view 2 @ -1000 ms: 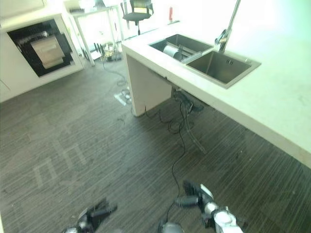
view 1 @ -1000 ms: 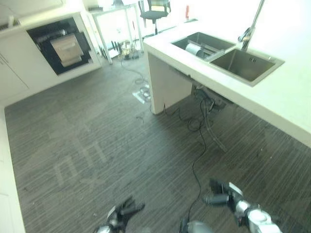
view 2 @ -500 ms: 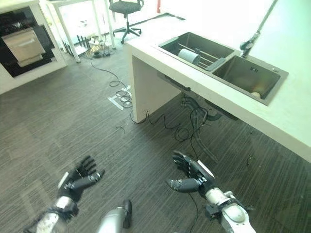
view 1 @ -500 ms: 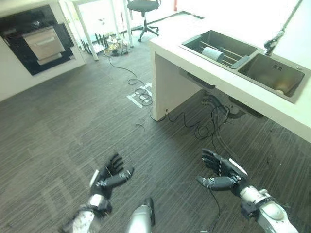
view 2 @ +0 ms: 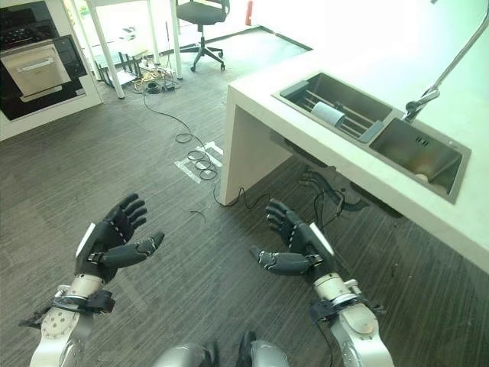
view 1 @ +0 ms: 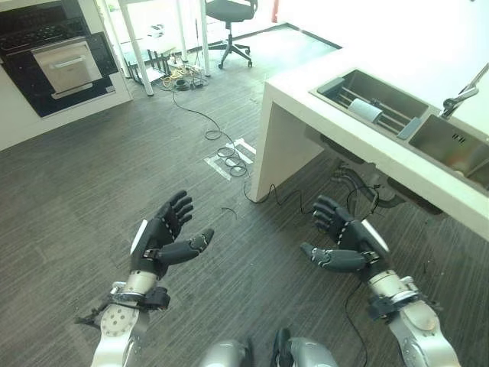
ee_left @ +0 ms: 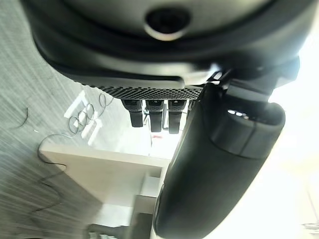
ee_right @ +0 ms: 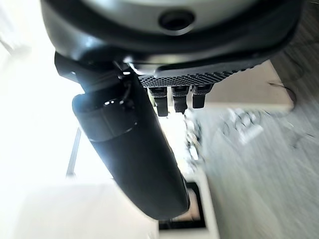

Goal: Place the dishes in the dishwasher.

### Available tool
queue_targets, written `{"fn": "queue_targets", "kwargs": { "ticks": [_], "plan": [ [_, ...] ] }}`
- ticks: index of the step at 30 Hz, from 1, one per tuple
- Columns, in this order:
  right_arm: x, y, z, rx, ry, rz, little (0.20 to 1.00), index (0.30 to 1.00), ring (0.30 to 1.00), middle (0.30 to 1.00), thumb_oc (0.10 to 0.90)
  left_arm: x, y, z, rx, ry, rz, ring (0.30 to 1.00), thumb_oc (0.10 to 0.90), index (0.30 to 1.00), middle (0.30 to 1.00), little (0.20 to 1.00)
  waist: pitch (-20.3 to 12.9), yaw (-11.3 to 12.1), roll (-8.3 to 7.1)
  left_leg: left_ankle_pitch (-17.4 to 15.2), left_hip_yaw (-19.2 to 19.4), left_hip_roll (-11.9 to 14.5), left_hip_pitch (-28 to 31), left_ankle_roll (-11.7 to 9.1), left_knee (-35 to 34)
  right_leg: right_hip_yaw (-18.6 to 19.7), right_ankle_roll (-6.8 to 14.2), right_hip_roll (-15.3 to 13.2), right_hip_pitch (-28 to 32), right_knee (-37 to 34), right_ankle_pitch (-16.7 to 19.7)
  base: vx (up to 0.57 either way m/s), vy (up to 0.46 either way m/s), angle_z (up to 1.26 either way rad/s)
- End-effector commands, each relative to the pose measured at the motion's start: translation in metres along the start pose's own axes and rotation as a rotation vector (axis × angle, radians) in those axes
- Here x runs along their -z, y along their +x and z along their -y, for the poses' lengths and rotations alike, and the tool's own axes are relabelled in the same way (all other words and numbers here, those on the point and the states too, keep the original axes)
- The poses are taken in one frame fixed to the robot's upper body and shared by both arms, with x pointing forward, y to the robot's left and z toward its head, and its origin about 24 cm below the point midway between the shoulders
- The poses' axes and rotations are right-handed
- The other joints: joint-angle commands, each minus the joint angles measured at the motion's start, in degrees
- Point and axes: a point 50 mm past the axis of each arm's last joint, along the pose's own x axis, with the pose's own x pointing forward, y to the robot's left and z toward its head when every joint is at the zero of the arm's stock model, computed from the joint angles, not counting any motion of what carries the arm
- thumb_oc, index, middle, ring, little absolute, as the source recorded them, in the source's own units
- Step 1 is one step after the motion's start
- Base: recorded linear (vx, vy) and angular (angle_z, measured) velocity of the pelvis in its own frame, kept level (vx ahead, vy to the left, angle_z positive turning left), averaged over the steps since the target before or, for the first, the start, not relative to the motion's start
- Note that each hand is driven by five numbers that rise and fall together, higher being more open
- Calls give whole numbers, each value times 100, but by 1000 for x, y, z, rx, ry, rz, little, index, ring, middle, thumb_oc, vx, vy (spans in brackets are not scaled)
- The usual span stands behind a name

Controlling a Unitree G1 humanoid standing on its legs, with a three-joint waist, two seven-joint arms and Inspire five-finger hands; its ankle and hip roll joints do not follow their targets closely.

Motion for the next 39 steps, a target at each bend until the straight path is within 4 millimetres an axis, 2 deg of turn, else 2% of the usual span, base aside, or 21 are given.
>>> {"fn": "queue_targets", "kwargs": {
  "ticks": [1, 2, 4, 8, 9, 11, 12, 13, 15, 16, 17, 18, 19, 20, 21, 22, 24, 26, 29, 33, 39],
  "plan": [
    [-50, 6, 6, 29, -21, 327, 900, 900, 900, 900, 800, -67, 10, 20, 154, 130, 348, 900, 800, 900, 900, 900, -310, -3, -98, 19, 91, 201, 715, -542, -1202, -51, 451, -89, 420, -976, 751, 364, -155, 14],
    [-52, 5, 5, 31, -28, 346, 900, 900, 900, 900, 800, -71, 9, 21, 155, 145, 365, 900, 800, 900, 900, 900, -295, 23, -113, -56, 209, 213, 800, -521, -1202, -249, 484, -269, 384, -976, 871, 334, -171, 6],
    [-60, 4, 7, 53, -25, 405, 900, 900, 900, 900, 800, -78, 4, 20, 142, 168, 405, 900, 800, 900, 900, 900, -314, 121, -110, -250, 461, 293, 1065, -500, -1202, -625, 509, -394, 614, -976, 729, 495, -296, -11],
    [-70, 3, 8, 128, -22, 468, 900, 900, 900, 900, 800, -87, 6, 29, 172, 138, 457, 900, 800, 900, 900, 900, -508, -12, -129, -547, 465, 253, 1473, -417, -1202, -557, 468, -249, 819, -976, 802, 437, -292, -42],
    [-75, 4, 6, 108, -38, 479, 900, 900, 900, 900, 800, -93, 6, 34, 180, 100, 487, 900, 800, 900, 900, 900, -666, -122, -77, -480, 559, 374, 1754, -526, -1202, -553, 365, -107, 881, -976, 667, 567, -408, 17],
    [-78, 3, 6, 90, -61, 486, 900, 900, 900, 900, 800, -94, 6, 35, 185, 71, 489, 900, 800, 900, 900, 900, -728, -168, -48, -78, 674, 482, 1898, -677, -1202, -553, 262, 2, 933, -976, 517, 366, -306, -7],
    [-81, 2, 7, 78, -81, 490, 900, 900, 900, 900, 800, -93, 6, 36, 193, 40, 479, 900, 800, 900, 900, 900, -749, -186, -42, 267, 742, 531, 1977, -811, -1202, -532, 181, 71, 991, -976, 404, 363, -336, -40],
    [-86, 1, 10, 50, -96, 491, 900, 900, 900, 900, 800, -91, 5, 37, 195, 15, 476, 900, 800, 900, 900, 900, -768, -181, -71, 1034, 782, 525, 2094, -1087, -1105, -436, 10, 194, 1122, -976, 187, 427, -410, -43],
    [-89, 0, 12, 11, -99, 487, 900, 900, 900, 900, 800, -88, 3, 39, 190, -5, 482, 900, 800, 900, 900, 900, -689, -129, -134, 1437, 668, 569, 1596, -1343, -64, -274, -181, 306, 1323, -976, -35, 307, -387, -70],
    [-93, 0, 14, -6, -108, 495, 900, 900, 900, 900, 800, -90, -1, 41, 190, -25, 517, 900, 800, 900, 900, 900, -555, -41, -283, 1544, 618, 613, 727, -1309, 1115, -188, -371, 264, 1461, -976, -108, 218, -325, -108],
    [-97, 3, 13, -11, -103, 511, 900, 900, 900, 900, 800, -95, -3, 42, 193, -26, 558, 900, 800, 900, 900, 900, -436, 28, -331, 1228, 488, 557, 264, -1094, 1150, 28, -384, 340, 1539, -976, -149, 155, -233, -134],
    [-97, 4, 13, -13, -101, 514, 900, 900, 900, 900, 800, -95, -3, 43, 192, -26, 562, 900, 800, 900, 900, 900, -419, 41, -334, 1207, 484, 541, 261, -1074, 1101, 61, -379, 348, 1549, -976, -151, 312, -4, -125],
    [-104, 12, 8, -47, -82, 541, 900, 900, 900, 900, 800, -105, -5, 43, 186, -12, 624, 900, 800, 900, 900, 900, -334, 109, -331, 1098, 459, 383, 473, -897, -777, 534, -241, 518, 1633, -976, -193, 253, 67, -127],
    [-104, 13, 7, -50, -80, 543, 900, 900, 900, 900, 800, -106, -5, 43, 188, -8, 633, 900, 800, 900, 900, 900, -330, 115, -332, 1144, 458, 364, 564, -895, -1112, 606, -220, 542, 1647, -976, -201, 406, 160, -166],
    [-102, 17, -2, -80, -73, 548, 900, 900, 900, 900, 800, -113, -9, 42, 191, 22, 673, 900, 800, 900, 900, 900, -300, 167, -79, 839, -252, 506, -39, -1033, -1202, 928, -140, 933, 1718, -976, -283, 328, 165, -160],
    [-101, 17, -9, -112, -72, 541, 900, 900, 900, 900, 800, -118, -12, 40, 181, 39, 700, 900, 800, 900, 900, 900, -309, 263, 32, 1156, -767, 575, -460, -1226, -1202, 1141, -184, 1133, 1838, -976, -423, 342, 199, -229],
    [-103, 17, -11, -121, -83, 536, 900, 900, 900, 900, 800, -122, -13, 40, 183, 33, 734, 900, 800, 900, 900, 900, -306, 337, 87, 1338, -873, 641, -710, -1310, -1202, 1257, -237, 1221, 1992, -976, -599, 196, 178, -168],
    [-106, 17, -11, -125, -93, 540, 900, 900, 900, 900, 800, -128, -11, 40, 175, 37, 771, 900, 800, 900, 900, 900, -342, 372, 99, 1286, -942, 627, -758, -1253, -1202, 1210, -219, 1136, 2084, -976, -712, 145, 214, -89],
    [-107, 13, -8, -107, -86, 533, 900, 900, 900, 900, 800, -133, -9, 41, 181, 57, 792, 900, 800, 900, 900, 900, -444, 270, 118, 1128, -720, 741, -619, -1198, -1202, 1056, -143, 964, 2121, -976, -756, 115, 176, -47],
    [-104, 7, -6, -70, -49, 524, 900, 900, 900, 900, 800, -139, -5, 44, 214, 58, 810, 900, 800, 900, 900, 900, -602, 218, 64, 904, -624, 664, -457, -1079, -1202, 920, -11, 768, 2133, -976, -749, 139, 202, -5],
    [-100, 13, -9, -24, -10, 518, 900, 900, 900, 900, 800, -151, -5, 54, 275, 97, 881, 900, 800, 900, 900, 900, -656, 328, -71, 723, -632, 415, -354, -816, -1202, 813, 178, 475, 2076, -976, -566, 96, 174, 13]
  ]
}}
